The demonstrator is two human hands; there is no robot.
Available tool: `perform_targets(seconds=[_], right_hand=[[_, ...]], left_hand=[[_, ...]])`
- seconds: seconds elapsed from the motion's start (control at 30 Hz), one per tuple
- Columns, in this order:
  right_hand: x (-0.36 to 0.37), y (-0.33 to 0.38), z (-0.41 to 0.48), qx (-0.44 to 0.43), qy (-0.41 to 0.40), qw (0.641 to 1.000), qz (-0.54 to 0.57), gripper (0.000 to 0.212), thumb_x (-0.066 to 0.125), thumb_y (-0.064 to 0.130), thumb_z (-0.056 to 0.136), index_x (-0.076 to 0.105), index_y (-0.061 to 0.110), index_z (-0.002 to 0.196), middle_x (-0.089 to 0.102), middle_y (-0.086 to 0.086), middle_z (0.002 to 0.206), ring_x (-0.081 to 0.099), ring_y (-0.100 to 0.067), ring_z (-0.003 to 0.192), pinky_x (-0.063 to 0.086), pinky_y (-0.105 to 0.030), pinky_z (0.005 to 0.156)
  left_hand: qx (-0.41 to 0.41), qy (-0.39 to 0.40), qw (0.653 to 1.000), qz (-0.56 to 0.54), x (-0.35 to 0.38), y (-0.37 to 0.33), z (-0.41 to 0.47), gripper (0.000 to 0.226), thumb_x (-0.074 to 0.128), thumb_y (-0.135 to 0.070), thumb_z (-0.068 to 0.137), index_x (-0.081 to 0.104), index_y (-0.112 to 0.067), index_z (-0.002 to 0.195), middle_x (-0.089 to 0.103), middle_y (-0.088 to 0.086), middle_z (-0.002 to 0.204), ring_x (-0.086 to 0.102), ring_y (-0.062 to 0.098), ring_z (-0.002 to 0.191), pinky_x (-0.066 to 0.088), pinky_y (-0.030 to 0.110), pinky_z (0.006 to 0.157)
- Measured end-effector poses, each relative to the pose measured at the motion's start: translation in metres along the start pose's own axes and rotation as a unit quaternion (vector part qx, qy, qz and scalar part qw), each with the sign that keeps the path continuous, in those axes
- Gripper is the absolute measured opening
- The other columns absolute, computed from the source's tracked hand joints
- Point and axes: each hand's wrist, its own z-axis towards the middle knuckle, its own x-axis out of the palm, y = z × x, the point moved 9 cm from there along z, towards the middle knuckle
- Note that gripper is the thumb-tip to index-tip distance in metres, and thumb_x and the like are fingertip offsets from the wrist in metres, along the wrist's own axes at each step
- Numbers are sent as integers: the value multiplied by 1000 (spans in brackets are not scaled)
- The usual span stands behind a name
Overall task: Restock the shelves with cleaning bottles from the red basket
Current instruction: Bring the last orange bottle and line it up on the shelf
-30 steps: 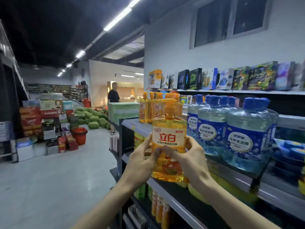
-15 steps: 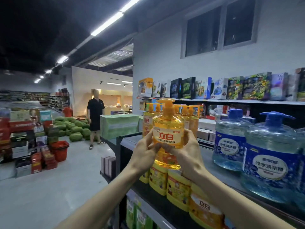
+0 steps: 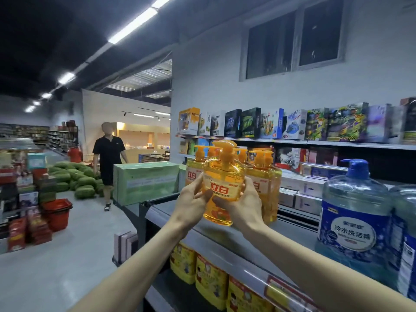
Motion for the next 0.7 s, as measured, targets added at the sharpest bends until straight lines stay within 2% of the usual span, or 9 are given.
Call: perform_targets(seconds=[0.07, 0.17, 0.23, 0.27, 0.37, 0.43, 0.53, 0.63, 0.7], right_hand=[[5, -11, 17, 0, 3, 1000, -19, 76, 100, 30, 66, 52, 34, 124, 70, 13, 110, 68, -14, 106, 59, -44, 96], [11, -26, 36, 2, 8, 998, -57, 76, 100, 37, 64, 54, 30, 125, 70, 12, 112, 69, -17, 107, 58, -38, 93], [13, -34, 45, 4, 13, 996, -90, 78, 99, 49, 61, 58, 30, 125, 71, 12, 111, 70, -17, 106, 60, -41, 93], [14, -37, 49, 8, 14, 994, -107, 80, 97, 56, 59, 59, 30, 125, 72, 12, 112, 71, -17, 105, 61, -43, 92], [14, -45, 54, 15, 12, 987, -160, 85, 87, 76, 55, 63, 32, 124, 75, 12, 110, 73, -15, 102, 63, -43, 88], [12, -46, 55, 19, 9, 982, -187, 85, 83, 83, 54, 66, 31, 119, 77, 11, 107, 74, -13, 99, 64, -40, 84], [14, -47, 56, 28, 14, 978, -206, 82, 82, 85, 56, 64, 30, 115, 77, 11, 106, 75, -14, 98, 64, -39, 81], [15, -49, 56, 41, 37, 976, -210, 86, 82, 84, 59, 59, 28, 120, 75, 11, 111, 74, -15, 101, 65, -40, 84], [17, -51, 54, 37, 66, 978, -192, 83, 84, 76, 67, 55, 27, 127, 73, 12, 118, 73, -15, 107, 64, -40, 88]], left_hand=[[-12, -10, 1000, 0, 1, 11, 16, 57, 59, -16, 107, 40, -23, 161, 64, -7, 141, 64, 7, 121, 57, 29, 102], [-15, -20, 1000, 17, 4, 27, 38, 49, 58, -15, 108, 49, -26, 155, 68, -11, 133, 64, 13, 127, 54, 45, 111], [-27, -32, 999, 23, 3, 39, 51, 49, 59, -14, 108, 50, -27, 154, 69, -11, 131, 61, 18, 131, 53, 51, 112], [-33, -32, 999, 26, 4, 44, 57, 45, 59, -14, 108, 54, -32, 149, 70, -10, 130, 62, 18, 131, 53, 51, 112], [-59, -7, 997, 38, 7, 56, 67, 39, 57, -13, 109, 60, -51, 117, 71, -18, 118, 64, 16, 126, 55, 48, 109], [-70, 12, 997, 39, 9, 62, 71, 35, 58, -17, 109, 63, -52, 111, 72, -18, 120, 64, 15, 126, 56, 49, 107], [-64, 18, 997, 29, 7, 65, 75, 32, 58, -21, 109, 64, -51, 115, 73, -13, 126, 63, 13, 128, 56, 50, 108], [-58, 24, 998, 27, 6, 67, 73, 34, 58, -24, 109, 60, -42, 138, 69, -8, 136, 59, 17, 135, 53, 52, 111], [-55, 26, 998, 32, 4, 71, 67, 47, 60, -36, 107, 51, -38, 153, 66, -8, 142, 57, 18, 138, 53, 54, 111]])
